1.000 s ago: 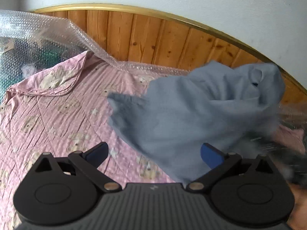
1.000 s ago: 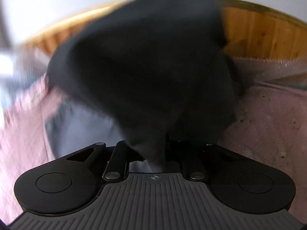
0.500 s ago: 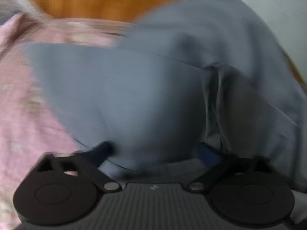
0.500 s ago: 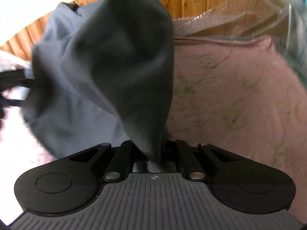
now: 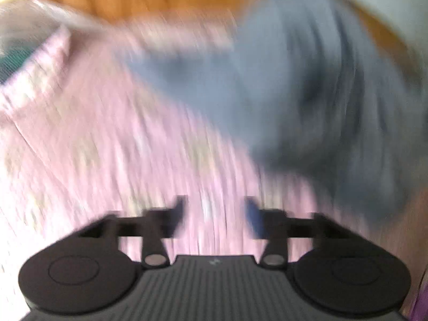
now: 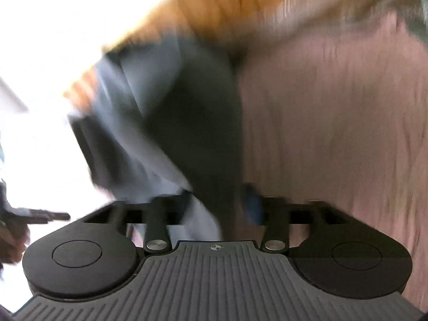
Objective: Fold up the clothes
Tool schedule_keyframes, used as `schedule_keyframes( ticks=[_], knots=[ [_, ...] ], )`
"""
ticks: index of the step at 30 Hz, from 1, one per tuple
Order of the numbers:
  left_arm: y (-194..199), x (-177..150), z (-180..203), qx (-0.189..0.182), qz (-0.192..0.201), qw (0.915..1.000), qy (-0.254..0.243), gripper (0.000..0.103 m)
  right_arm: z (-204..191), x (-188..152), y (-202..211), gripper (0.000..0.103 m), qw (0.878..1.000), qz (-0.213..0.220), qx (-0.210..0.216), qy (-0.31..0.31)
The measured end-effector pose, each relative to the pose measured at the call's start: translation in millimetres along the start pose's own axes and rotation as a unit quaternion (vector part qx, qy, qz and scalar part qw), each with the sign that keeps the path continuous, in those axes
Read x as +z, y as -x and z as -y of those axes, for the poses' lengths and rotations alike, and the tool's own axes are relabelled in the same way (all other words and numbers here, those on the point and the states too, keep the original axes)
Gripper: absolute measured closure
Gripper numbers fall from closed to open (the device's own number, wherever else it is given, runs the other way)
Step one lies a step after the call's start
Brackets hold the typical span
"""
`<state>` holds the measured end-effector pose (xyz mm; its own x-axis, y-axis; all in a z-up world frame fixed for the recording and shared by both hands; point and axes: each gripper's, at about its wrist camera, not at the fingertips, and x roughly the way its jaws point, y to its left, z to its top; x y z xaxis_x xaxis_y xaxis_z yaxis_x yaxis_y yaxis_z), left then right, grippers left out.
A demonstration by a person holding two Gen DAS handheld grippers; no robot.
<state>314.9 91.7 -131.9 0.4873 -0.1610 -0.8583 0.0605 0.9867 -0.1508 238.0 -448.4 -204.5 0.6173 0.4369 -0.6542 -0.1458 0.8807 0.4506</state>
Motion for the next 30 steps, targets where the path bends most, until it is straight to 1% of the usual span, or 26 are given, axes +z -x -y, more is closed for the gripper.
schedule_keyframes(
  ticks=[1, 2, 3, 5, 6, 8, 9, 10, 11, 12, 13, 14, 15, 16, 17, 19, 20, 21, 23, 24, 25, 26, 27, 28, 29, 30],
  knots=[
    [5, 28, 4, -0.004, 0.029, 0.9995, 0.015, 0.015, 0, 22, 7, 0.008, 0.999, 0.034, 0.013, 0.005],
    [5, 59, 17, -0.019, 0.053, 0.9982, 0.022, 0.008, 0, 43, 13, 0.005, 0.997, 0.065, 0.026, 0.011],
    [-1, 86, 33, -0.034, 0.064, 0.9971, 0.024, 0.003, -4, 64, 7, 0.006, 0.996, 0.079, 0.033, 0.028],
    [-22, 135, 70, -0.05, 0.068, 0.9961, 0.022, 0.002, -15, 105, -6, 0.006, 0.993, 0.099, 0.039, 0.056],
    [-33, 157, 89, -0.057, 0.07, 0.9958, 0.018, 0.001, -22, 123, -20, 0.005, 0.992, 0.1, 0.031, 0.066],
    [-68, 187, 136, -0.055, 0.06, 0.9966, -0.01, 0.0, -35, 160, -48, 0.003, 0.991, 0.099, 0.017, 0.087],
    [-90, 190, 151, -0.045, 0.048, 0.9977, -0.017, 0.0, -39, 180, -76, 0.002, 0.992, 0.068, 0.015, 0.109],
    [-110, 192, 164, -0.029, 0.037, 0.9986, -0.025, 0.0, -43, 186, -105, 0.002, 0.992, 0.019, 0.017, 0.126],
    [-125, 191, 175, 0.005, 0.032, 0.9989, -0.035, 0.007, -47, 193, -134, 0.002, 0.989, -0.031, 0.018, 0.143],
    [-138, 188, 184, 0.038, 0.027, 0.9978, -0.046, 0.051, -51, 198, -163, 0.003, 0.984, -0.081, 0.022, 0.157],
    [-144, 180, 184, 0.059, 0.027, 0.9964, -0.054, 0.076, -48, 197, -190, 0.005, 0.979, -0.126, 0.036, 0.16],
    [-139, 169, 178, 0.056, 0.026, 0.9969, -0.05, 0.092, -45, 194, -216, 0.017, 0.971, -0.171, 0.05, 0.161],
    [-133, 157, 171, 0.052, 0.027, 0.9973, -0.044, 0.094, -45, 183, -233, 0.049, 0.961, -0.217, 0.061, 0.159],
    [-118, 143, 157, 0.045, 0.035, 0.9978, -0.034, 0.094, -45, 168, -237, 0.069, 0.955, -0.238, 0.064, 0.163],
    [-98, 127, 140, 0.029, 0.044, 0.9983, -0.024, 0.094, -53, 157, -234, 0.103, 0.951, -0.24, 0.065, 0.184],
    [-50, 85, 112, -0.007, 0.067, 0.9975, -0.017, 0.095, -71, 131, -192, 0.103, 0.947, -0.213, 0.092, 0.224],
    [-29, 61, 102, -0.016, 0.073, 0.9969, -0.025, 0.095, -79, 118, -162, 0.103, 0.949, -0.194, 0.116, 0.22],
    [-12, 37, 92, -0.021, 0.07, 0.9968, -0.03, 0.095, -88, 102, -128, 0.103, 0.95, -0.177, 0.139, 0.218],
    [-5, -16, 76, -0.01, 0.016, 0.9994, -0.028, 0.094, -104, 64, -86, 0.103, 0.948, -0.173, 0.16, 0.215],
    [-10, -40, 71, -0.011, -0.025, 0.999, -0.036, 0.094, -107, 39, -73, 0.103, 0.948, -0.186, 0.162, 0.2],
    [-15, -60, 70, -0.011, -0.057, 0.9969, -0.054, 0.094, -109, 16, -68, 0.103, 0.947, -0.203, 0.153, 0.195],
    [-14, -75, 70, -0.002, -0.073, 0.9948, -0.072, 0.089, -110, -10, -70, 0.103, 0.946, -0.222, 0.132, 0.193],
    [-12, -88, 70, 0.004, -0.083, 0.9926, -0.089, 0.082, -108, -33, -72, 0.103, 0.945, -0.242, 0.106, 0.191],
    [-1, -91, 68, 0.002, -0.074, 0.992, -0.102, 0.08, -106, -55, -73, 0.103, 0.944, -0.258, 0.079, 0.191],
    [13, -89, 66, 0.002, -0.053, 0.9925, -0.11, 0.076, -105, -63, -68, 0.103, 0.945, -0.256, 0.057, 0.197],
    [27, -85, 63, 0.001, -0.03, 0.9928, -0.116, 0.057, -104, -70, -62, 0.103, 0.945, -0.253, 0.035, 0.203]
  ],
)
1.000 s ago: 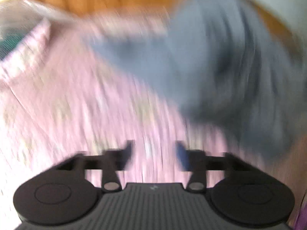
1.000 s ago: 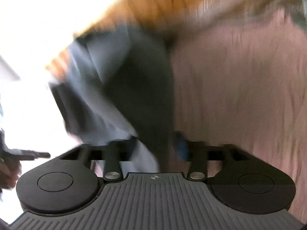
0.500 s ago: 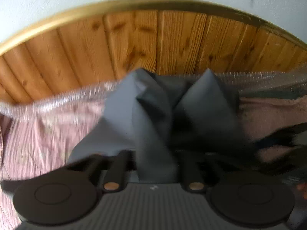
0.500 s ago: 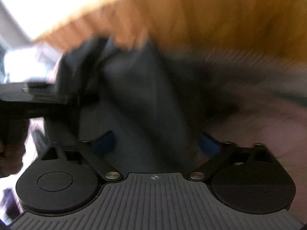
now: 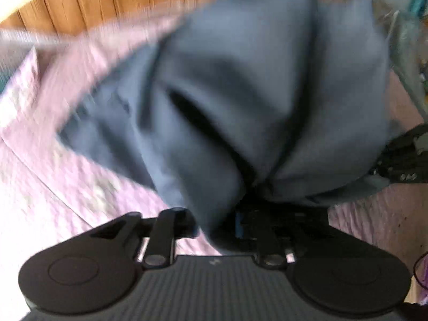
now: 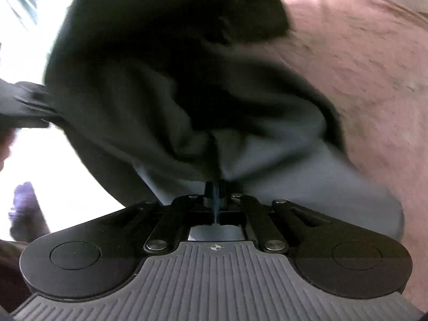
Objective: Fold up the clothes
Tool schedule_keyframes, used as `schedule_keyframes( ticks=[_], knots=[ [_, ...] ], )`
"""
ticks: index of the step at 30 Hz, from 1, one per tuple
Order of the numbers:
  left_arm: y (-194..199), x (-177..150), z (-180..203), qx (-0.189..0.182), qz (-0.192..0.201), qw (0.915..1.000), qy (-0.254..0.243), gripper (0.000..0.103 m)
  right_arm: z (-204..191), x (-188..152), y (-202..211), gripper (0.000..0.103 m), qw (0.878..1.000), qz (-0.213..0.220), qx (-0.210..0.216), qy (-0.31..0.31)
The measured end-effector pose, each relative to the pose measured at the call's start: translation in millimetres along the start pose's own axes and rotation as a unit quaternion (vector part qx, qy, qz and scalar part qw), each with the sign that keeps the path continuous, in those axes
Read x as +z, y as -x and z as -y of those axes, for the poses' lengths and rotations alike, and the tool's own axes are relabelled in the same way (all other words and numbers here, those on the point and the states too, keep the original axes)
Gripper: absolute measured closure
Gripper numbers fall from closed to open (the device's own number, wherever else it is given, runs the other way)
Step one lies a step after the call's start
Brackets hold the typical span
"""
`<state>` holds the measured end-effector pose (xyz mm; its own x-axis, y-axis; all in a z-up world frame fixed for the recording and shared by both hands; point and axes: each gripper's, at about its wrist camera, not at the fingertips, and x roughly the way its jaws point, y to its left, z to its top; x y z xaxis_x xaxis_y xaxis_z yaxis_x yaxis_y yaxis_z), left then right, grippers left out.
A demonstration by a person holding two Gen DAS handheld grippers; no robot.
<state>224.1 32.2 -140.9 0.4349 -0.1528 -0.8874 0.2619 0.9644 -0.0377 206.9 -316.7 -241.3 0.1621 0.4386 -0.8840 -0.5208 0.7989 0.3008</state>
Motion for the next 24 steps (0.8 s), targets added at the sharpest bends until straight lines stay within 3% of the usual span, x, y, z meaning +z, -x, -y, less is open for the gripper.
schedule_keyframes(
  ticks=[2, 4, 6, 8, 9, 11, 12, 13, 14, 15, 16, 17, 18, 21, 23, 24],
  knots=[
    [30, 16, -9, 0.002, 0.059, 0.9982, -0.003, 0.032, 3, -9, 17, 0.103, 1.0, 0.008, -0.029, 0.0],
    [45, 41, -6, -0.006, 0.114, 0.9933, -0.018, 0.023, 14, -14, 48, 0.094, 0.999, 0.026, -0.038, -0.005],
    [41, 72, 6, -0.012, 0.15, 0.9877, -0.043, 0.01, 26, -9, 88, 0.056, 0.997, 0.061, -0.048, -0.01],
    [20, 97, 28, -0.025, 0.158, 0.9841, -0.076, 0.006, 43, -3, 128, 0.035, 0.988, 0.136, -0.04, -0.062],
    [5, 108, 42, -0.034, 0.155, 0.9828, -0.095, 0.006, 53, -8, 147, 0.017, 0.977, 0.184, -0.022, -0.103],
    [-29, 116, 71, -0.043, 0.13, 0.9815, -0.133, 0.006, 70, -3, 159, 0.001, 0.947, 0.258, 0.024, -0.192],
    [-46, 115, 84, -0.043, 0.115, 0.9809, -0.151, 0.014, 77, 4, 143, 0.002, 0.931, 0.273, 0.057, -0.235],
    [-62, 114, 88, -0.033, 0.101, 0.9811, -0.161, 0.03, 85, 10, 121, 0.002, 0.919, 0.262, 0.094, -0.278],
    [-76, 112, 89, -0.015, 0.085, 0.9841, -0.155, 0.079, 92, 18, 95, 0.004, 0.913, 0.239, 0.123, -0.308],
    [-83, 113, 83, -0.004, 0.072, 0.9885, -0.133, 0.101, 96, 26, 74, 0.016, 0.912, 0.213, 0.128, -0.325],
    [-81, 114, 69, -0.001, 0.076, 0.9923, -0.098, 0.101, 99, 34, 52, 0.027, 0.911, 0.187, 0.134, -0.343],
    [-70, 113, 53, -0.005, 0.092, 0.994, -0.06, 0.102, 102, 41, 31, 0.062, 0.908, 0.162, 0.14, -0.359],
    [-55, 111, 37, -0.01, 0.11, 0.9936, -0.021, 0.102, 102, 40, 16, 0.085, 0.905, 0.149, 0.147, -0.369],
    [11, 91, -17, -0.018, 0.188, 0.9772, 0.097, 0.102, 67, 18, 47, 0.096, 0.909, 0.19, 0.13, -0.347],
    [52, 62, -50, 0.011, 0.22, 0.9625, 0.158, 0.102, 60, 23, 80, 0.097, 0.91, 0.243, 0.113, -0.316],
    [55, 42, -64, 0.037, 0.211, 0.9599, 0.181, 0.102, 47, 28, 103, 0.103, 0.916, 0.269, 0.083, -0.284]
  ],
)
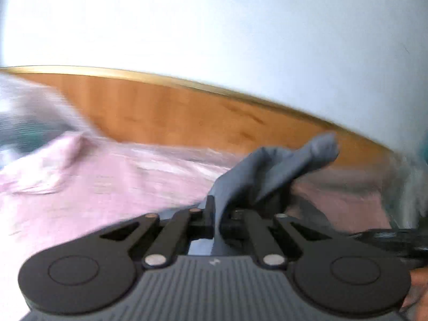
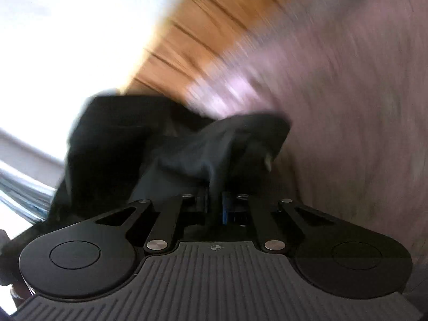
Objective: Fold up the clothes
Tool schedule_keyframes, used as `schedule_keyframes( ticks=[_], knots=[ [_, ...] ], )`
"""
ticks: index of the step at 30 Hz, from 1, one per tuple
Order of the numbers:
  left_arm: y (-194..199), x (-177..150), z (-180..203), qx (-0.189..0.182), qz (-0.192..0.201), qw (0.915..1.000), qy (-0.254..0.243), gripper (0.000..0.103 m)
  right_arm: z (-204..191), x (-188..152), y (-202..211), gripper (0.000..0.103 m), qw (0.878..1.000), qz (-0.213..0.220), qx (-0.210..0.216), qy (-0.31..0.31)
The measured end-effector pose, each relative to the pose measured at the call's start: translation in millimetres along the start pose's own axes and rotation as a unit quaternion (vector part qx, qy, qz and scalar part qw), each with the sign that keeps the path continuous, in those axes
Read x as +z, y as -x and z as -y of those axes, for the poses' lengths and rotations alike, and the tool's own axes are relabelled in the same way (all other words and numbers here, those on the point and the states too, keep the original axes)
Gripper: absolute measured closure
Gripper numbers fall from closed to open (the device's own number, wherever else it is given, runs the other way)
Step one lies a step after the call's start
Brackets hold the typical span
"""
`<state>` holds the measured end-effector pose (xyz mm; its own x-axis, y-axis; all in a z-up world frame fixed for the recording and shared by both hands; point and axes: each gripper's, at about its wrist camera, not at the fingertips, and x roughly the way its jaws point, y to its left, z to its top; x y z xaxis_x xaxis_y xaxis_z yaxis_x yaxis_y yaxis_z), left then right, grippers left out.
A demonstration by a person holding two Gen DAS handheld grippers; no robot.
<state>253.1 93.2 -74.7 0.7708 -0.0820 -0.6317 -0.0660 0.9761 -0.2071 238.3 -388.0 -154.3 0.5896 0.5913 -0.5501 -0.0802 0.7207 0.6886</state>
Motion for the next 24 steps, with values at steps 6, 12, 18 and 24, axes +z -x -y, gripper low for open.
schedule_keyframes(
  ticks=[6, 12, 18, 24],
  knots=[
    [-9, -88, -64, 0.066, -0.103, 0.9922, 0.024, 0.101, -47, 2, -9, 0.099, 0.983, -0.014, -0.1, 0.155],
    [6, -80, -78, 0.097, -0.072, 0.9924, 0.024, 0.072, -51, -27, 20, 0.004, 0.969, 0.002, -0.122, 0.213],
    [56, -11, -52, 0.07, 0.041, 0.9967, 0.001, 0.029, 22, -54, 61, 0.004, 0.952, -0.02, -0.251, 0.174],
    [-52, 21, 91, -0.06, -0.092, 0.9852, -0.132, 0.0, 58, -78, 48, 0.004, 0.975, -0.079, -0.198, 0.066]
  ],
)
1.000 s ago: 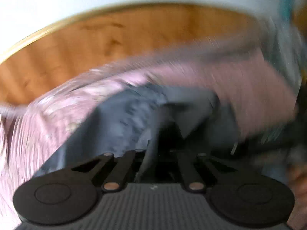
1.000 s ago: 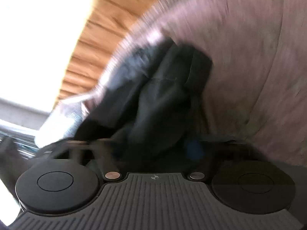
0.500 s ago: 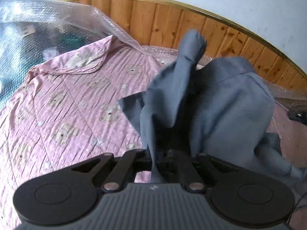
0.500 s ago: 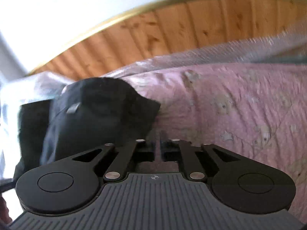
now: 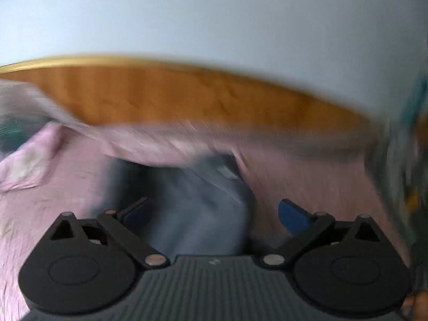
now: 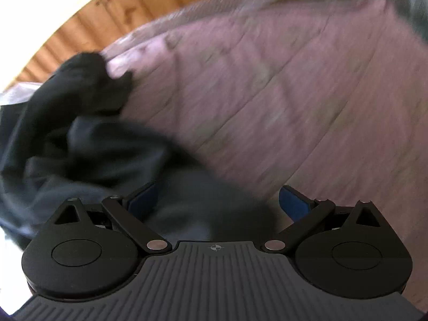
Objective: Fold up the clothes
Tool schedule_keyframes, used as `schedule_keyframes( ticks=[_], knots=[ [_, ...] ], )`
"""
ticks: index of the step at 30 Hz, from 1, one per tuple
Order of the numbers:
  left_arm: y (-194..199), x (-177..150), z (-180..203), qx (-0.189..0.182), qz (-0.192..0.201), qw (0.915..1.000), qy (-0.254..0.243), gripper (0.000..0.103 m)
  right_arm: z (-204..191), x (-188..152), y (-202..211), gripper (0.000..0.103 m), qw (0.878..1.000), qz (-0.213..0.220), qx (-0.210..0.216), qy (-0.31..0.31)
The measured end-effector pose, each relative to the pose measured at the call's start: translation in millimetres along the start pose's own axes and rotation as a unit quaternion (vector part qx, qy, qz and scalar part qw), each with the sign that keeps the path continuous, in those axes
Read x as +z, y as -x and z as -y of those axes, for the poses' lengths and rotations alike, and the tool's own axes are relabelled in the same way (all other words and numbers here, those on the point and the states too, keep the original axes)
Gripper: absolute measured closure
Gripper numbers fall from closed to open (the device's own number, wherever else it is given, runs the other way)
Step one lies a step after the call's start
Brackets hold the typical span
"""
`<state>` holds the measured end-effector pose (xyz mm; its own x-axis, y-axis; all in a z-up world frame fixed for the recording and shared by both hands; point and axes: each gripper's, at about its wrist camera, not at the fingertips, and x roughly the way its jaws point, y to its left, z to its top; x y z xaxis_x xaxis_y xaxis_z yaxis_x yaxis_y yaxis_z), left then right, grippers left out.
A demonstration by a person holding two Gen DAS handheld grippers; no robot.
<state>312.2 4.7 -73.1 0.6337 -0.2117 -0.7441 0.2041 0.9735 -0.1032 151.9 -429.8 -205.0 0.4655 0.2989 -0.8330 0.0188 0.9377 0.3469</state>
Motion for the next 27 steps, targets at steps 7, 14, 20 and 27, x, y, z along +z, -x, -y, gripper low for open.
schedule_keyframes(
  ticks=[7, 14, 20, 27],
  knots=[
    [-86, 16, 27, 0.058, -0.057, 0.9899, -0.116, 0.102, 16, -38, -12, 0.034, 0.998, -0.008, 0.006, -0.06],
    [96, 154, 34, -0.071, 0.166, 0.9818, -0.057, 0.102, 14, 13, 89, 0.099, 0.976, 0.147, 0.104, -0.118],
    [277, 184, 11, -0.126, 0.356, 0.9257, -0.026, 0.102, -56, 88, 296, 0.098, 0.907, 0.409, 0.094, 0.031],
    [402, 133, -7, -0.157, 0.489, 0.8575, 0.019, 0.102, -154, 57, 449, 0.098, 0.778, 0.605, 0.0, 0.167]
  ],
)
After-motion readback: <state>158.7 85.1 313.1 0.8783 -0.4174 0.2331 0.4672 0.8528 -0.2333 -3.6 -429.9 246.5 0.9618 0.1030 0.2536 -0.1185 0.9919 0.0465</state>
